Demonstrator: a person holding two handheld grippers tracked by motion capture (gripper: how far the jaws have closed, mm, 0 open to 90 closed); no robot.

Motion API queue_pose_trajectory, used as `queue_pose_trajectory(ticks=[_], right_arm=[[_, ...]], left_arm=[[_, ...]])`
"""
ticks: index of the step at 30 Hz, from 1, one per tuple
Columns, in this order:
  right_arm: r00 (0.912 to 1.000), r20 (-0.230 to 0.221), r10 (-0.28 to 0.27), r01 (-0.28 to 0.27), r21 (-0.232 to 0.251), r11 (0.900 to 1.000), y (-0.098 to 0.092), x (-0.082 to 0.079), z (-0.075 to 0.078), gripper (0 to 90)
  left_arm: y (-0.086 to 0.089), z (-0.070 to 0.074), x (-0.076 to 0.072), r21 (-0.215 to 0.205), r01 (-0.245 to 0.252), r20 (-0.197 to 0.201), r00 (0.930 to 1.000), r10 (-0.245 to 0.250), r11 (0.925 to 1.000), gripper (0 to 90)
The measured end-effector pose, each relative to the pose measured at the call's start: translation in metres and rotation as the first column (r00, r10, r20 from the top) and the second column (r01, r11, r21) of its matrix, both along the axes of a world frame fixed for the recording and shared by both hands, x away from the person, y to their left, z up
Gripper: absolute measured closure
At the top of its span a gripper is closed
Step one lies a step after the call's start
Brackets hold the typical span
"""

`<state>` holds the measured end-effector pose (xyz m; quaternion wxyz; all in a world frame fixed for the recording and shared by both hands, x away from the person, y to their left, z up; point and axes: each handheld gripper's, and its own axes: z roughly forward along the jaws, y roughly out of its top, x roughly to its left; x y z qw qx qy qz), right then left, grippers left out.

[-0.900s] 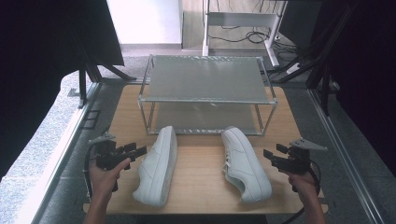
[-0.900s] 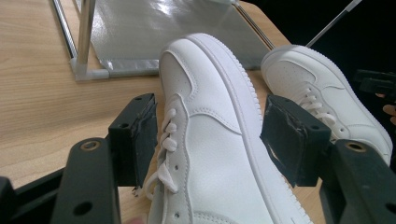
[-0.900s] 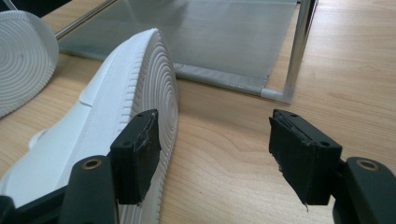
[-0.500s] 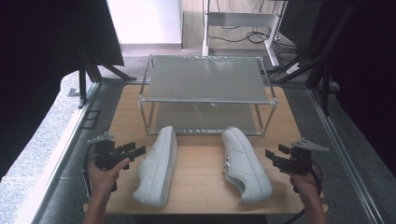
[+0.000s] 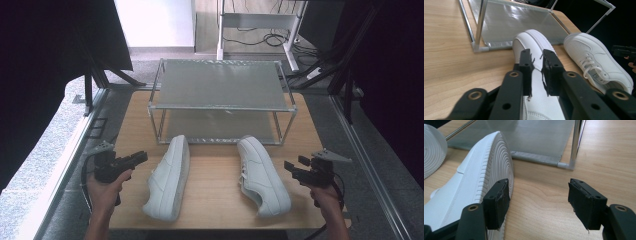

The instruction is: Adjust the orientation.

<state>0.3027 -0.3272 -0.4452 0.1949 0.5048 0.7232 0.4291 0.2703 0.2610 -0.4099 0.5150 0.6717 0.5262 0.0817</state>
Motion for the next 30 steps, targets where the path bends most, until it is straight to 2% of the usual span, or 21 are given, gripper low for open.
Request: queue_pose_trajectory(ticks=[2,6,7,9,12,15,17,20,21,25,27,30], right_arm=[[0.9999,-0.012,-0.002,0.002,0.000,1.000,0.001,0.000,-0.001,34.5],[0.9998,-0.018,0.008,-0.008,-0.009,1.000,0.004,0.000,-0.003,34.5],[0.9998,-0.018,0.011,-0.011,-0.011,1.000,0.005,0.000,-0.003,34.5],[0.9998,-0.014,0.011,-0.011,-0.010,1.000,0.006,0.000,-0.003,34.6],[0.9999,-0.011,0.013,-0.013,-0.009,1.000,0.007,0.000,-0.001,34.6],[0.9999,-0.006,0.015,-0.015,-0.010,1.000,0.007,-0.001,0.000,34.6],[0.9999,-0.004,0.011,-0.011,-0.005,1.000,0.006,-0.002,0.000,34.6],[0.9999,-0.007,0.008,-0.008,-0.005,1.000,0.004,-0.001,-0.001,34.6],[1.0000,-0.008,0.005,-0.005,-0.006,1.000,0.004,-0.001,-0.002,34.6],[0.9999,0.000,0.017,-0.017,-0.004,1.000,0.005,-0.002,-0.002,34.3],[0.9997,0.006,0.022,-0.022,-0.005,1.000,0.006,-0.002,-0.002,34.2],[0.9998,-0.001,0.022,-0.022,-0.007,1.000,0.006,-0.002,-0.002,34.2]], left_arm=[[0.002,0.002,-0.001,0.009,-0.012,-0.001,0.9999,0.012,0.9999,83.6],[0.002,0.000,-0.012,0.025,0.004,-0.020,0.9998,-0.003,0.9997,84.9],[0.003,-0.008,-0.019,0.038,0.006,-0.044,0.9990,-0.005,0.9993,85.1],[0.004,-0.012,-0.022,0.037,0.001,-0.057,0.9984,0.001,0.9993,86.1],[0.008,-0.031,-0.033,0.015,0.004,-0.103,0.9947,-0.003,0.9999,87.4],[0.008,-0.037,-0.039,0.027,0.001,-0.112,0.9937,0.002,0.9996,87.5],[0.007,-0.045,-0.047,0.039,0.022,-0.132,0.9912,-0.017,0.9990,87.7],[0.004,-0.051,-0.051,0.053,0.048,-0.154,0.9873,-0.040,0.9974,87.9],[-0.002,-0.057,-0.054,0.060,0.083,-0.181,0.9809,-0.071,0.9948,87.9],[-0.011,-0.065,-0.056,0.071,0.108,-0.199,0.9756,-0.092,0.9916,88.7],[-0.011,-0.065,-0.055,0.056,0.111,-0.199,0.9751,-0.098,0.9922,88.7],[-0.011,-0.061,-0.054,0.056,0.113,-0.193,0.9761,-0.100,0.9920,88.8]])
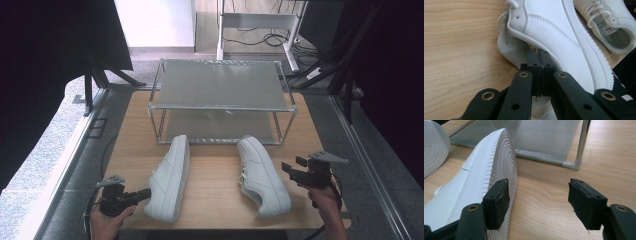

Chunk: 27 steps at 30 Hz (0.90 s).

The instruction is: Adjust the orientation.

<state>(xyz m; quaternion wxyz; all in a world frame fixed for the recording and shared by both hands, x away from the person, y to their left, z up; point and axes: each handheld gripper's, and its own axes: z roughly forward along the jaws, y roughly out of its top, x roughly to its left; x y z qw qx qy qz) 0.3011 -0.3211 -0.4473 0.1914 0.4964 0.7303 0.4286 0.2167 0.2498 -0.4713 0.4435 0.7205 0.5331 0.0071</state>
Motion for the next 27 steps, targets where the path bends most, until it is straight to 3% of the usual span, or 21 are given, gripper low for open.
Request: queue_pose_trajectory(ticks=[7,14,21,23,27], right_arm=[[1.0000,-0.003,-0.002,0.003,0.006,1.000,-0.002,0.001,-0.002,34.0],[1.0000,-0.004,-0.005,0.005,0.005,1.000,-0.002,0.000,-0.002,34.0],[0.9998,-0.011,-0.018,0.018,0.009,1.000,-0.006,-0.001,-0.003,34.1],[0.9998,-0.010,-0.018,0.018,0.010,1.000,-0.005,-0.001,-0.003,34.1],[0.9999,-0.010,-0.010,0.010,0.004,1.000,-0.004,-0.001,-0.003,34.0]], left_arm=[[-0.005,0.013,0.003,-0.023,0.001,0.040,0.9992,0.000,0.9997,89.4],[-0.013,0.018,0.009,-0.046,0.032,0.045,0.9985,-0.030,0.9984,88.7],[0.004,0.012,0.001,-0.029,-0.015,0.034,0.9993,0.016,0.9995,89.2],[0.007,0.008,-0.001,0.000,-0.028,0.023,0.9993,0.028,0.9996,89.6],[0.002,0.003,0.002,0.019,-0.009,0.002,1.0000,0.009,0.9998,89.9]])
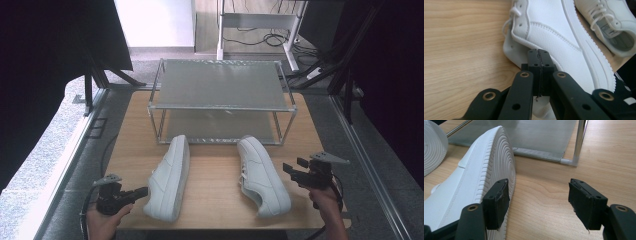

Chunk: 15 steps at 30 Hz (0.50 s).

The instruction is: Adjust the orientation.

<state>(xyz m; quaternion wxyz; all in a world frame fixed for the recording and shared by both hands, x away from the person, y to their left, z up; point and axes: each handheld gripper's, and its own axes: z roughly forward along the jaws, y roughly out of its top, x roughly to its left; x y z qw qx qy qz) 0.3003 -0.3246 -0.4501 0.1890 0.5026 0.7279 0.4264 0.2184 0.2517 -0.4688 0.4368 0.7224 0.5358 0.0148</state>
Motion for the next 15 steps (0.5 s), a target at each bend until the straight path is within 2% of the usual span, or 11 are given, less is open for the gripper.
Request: queue_pose_trajectory(ticks=[2,5,8,13,15], right_arm=[[1.0000,-0.003,0.005,-0.005,-0.004,1.000,0.002,0.000,-0.001,33.8],[1.0000,-0.005,0.004,-0.004,-0.006,1.000,0.001,0.000,-0.001,33.8],[1.0000,-0.004,-0.001,0.001,-0.002,1.000,0.001,0.000,-0.002,33.8],[1.0000,-0.004,0.003,-0.003,-0.004,1.000,0.001,0.000,-0.001,33.8],[1.0000,-0.005,0.001,-0.001,-0.005,1.000,0.002,0.000,-0.002,33.8]], left_arm=[[-0.004,0.001,0.003,0.008,0.007,0.000,1.0000,-0.007,0.9999,89.9],[-0.005,0.008,0.007,-0.030,0.015,0.018,0.9997,-0.014,0.9994,90.0],[-0.012,0.014,0.012,-0.019,0.025,0.025,0.9994,-0.024,0.9995,90.0],[-0.013,0.012,0.012,-0.029,0.023,0.021,0.9995,-0.023,0.9993,90.0],[-0.014,0.009,0.012,-0.055,0.019,0.020,0.9996,-0.018,0.9983,90.0]])
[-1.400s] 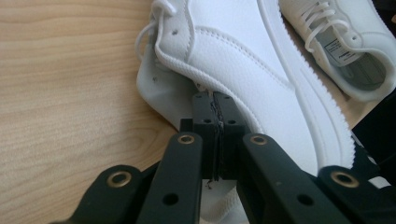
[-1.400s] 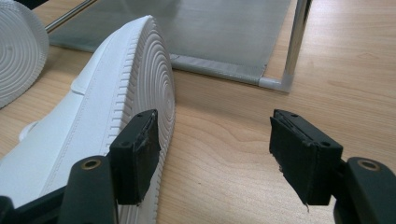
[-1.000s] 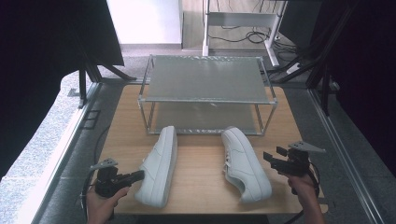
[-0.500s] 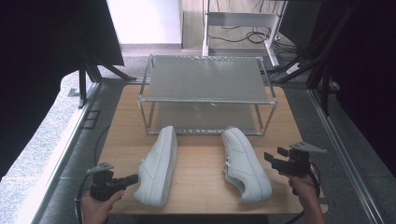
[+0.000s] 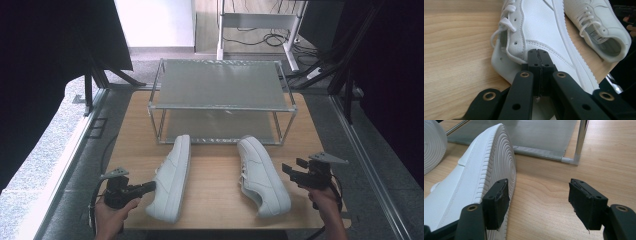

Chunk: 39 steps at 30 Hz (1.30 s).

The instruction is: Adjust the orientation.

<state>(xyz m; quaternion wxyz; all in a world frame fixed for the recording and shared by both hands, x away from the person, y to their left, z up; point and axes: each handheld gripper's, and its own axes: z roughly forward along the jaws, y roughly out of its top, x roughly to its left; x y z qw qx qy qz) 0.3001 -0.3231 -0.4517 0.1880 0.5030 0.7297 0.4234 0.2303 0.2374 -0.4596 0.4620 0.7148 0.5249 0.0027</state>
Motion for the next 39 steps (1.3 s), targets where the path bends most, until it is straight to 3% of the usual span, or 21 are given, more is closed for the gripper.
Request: queue_pose_trajectory(ticks=[2,3,5,8,10,12,15,16,18,19,20,24,25,32,33,34,37,39], right_arm=[[1.0000,0.000,0.001,-0.001,-0.001,1.000,0.001,0.000,0.000,33.7],[1.0000,0.000,0.003,-0.003,-0.003,1.000,0.002,0.000,0.000,33.7],[1.0000,-0.004,0.006,-0.006,-0.006,1.000,0.002,0.000,-0.001,33.7],[1.0000,-0.006,0.006,-0.006,-0.007,1.000,0.003,0.000,-0.001,33.7],[1.0000,-0.005,0.004,-0.004,-0.008,1.000,0.002,0.000,-0.001,33.6],[1.0000,-0.002,0.002,-0.002,-0.009,1.000,0.002,0.000,-0.001,33.6],[1.0000,-0.001,0.002,-0.002,-0.009,1.000,0.001,-0.001,0.000,33.6],[1.0000,-0.001,0.002,-0.002,-0.009,1.000,0.001,-0.001,0.000,33.6],[1.0000,-0.001,-0.001,0.001,-0.007,1.000,0.000,-0.001,0.000,33.6],[1.0000,0.003,-0.007,0.007,-0.008,1.000,0.000,-0.001,0.000,34.0],[1.0000,0.003,-0.007,0.007,-0.008,1.000,0.000,-0.001,0.000,34.0],[0.9994,0.031,-0.014,0.015,-0.022,1.000,0.000,-0.003,0.003,34.2],[0.9994,0.033,-0.013,0.013,-0.021,1.000,0.001,-0.004,0.004,34.2],[0.9997,0.020,-0.014,0.015,-0.019,1.000,-0.001,-0.003,0.002,34.0],[0.9997,0.019,-0.014,0.015,-0.020,1.000,-0.001,-0.003,0.002,34.0],[0.9997,0.019,-0.014,0.015,-0.020,1.000,-0.001,-0.003,0.002,34.0],[0.9998,0.016,-0.011,0.011,-0.024,1.000,0.000,-0.003,0.001,34.0],[0.9999,0.013,-0.009,0.010,-0.026,1.000,0.000,-0.003,0.001,34.0]], left_arm=[[-0.001,-0.001,0.000,-0.010,0.001,-0.002,1.0000,-0.001,1.0000,90.0],[-0.003,-0.001,0.001,-0.047,0.016,-0.004,0.9999,-0.016,0.9988,90.0],[-0.006,0.002,0.003,-0.071,0.034,0.000,0.9994,-0.034,0.9969,90.0],[-0.011,0.006,0.005,-0.075,0.059,0.005,0.9983,-0.058,0.9954,90.0],[-0.019,0.009,0.007,-0.103,0.094,0.023,0.9954,-0.093,0.9902,90.0],[-0.022,0.010,0.007,-0.113,0.102,0.026,0.9947,-0.100,0.9883,90.0],[-0.036,0.011,0.012,-0.144,0.155,0.028,0.9879,-0.152,0.9774,90.0],[-0.036,0.011,0.012,-0.144,0.155,0.028,0.9879,-0.152,0.9774,90.0],[-0.046,0.012,0.014,-0.101,0.164,0.026,0.9865,-0.162,0.9813,90.0],[-0.053,0.010,0.014,-0.098,0.176,0.017,0.9845,-0.175,0.9796,90.0],[-0.059,0.007,0.016,-0.130,0.204,0.010,0.9787,-0.205,0.9703,90.0],[-0.079,0.003,0.014,-0.093,0.238,0.003,0.9710,-0.239,0.9667,90.0],[-0.083,0.006,0.013,-0.093,0.254,0.013,0.9672,-0.254,0.9628,90.0],[-0.097,0.019,0.015,-0.041,0.270,0.044,0.9624,-0.268,0.9620,90.0],[-0.105,0.021,0.017,-0.010,0.281,0.044,0.9588,-0.281,0.9596,90.0],[-0.105,0.021,0.017,-0.010,0.281,0.044,0.9588,-0.281,0.9596,90.0],[-0.123,0.021,0.018,0.055,0.309,0.037,0.9497,-0.311,0.9496,90.0],[-0.129,0.017,0.018,0.091,0.310,0.022,0.9495,-0.313,0.9465,90.0]])
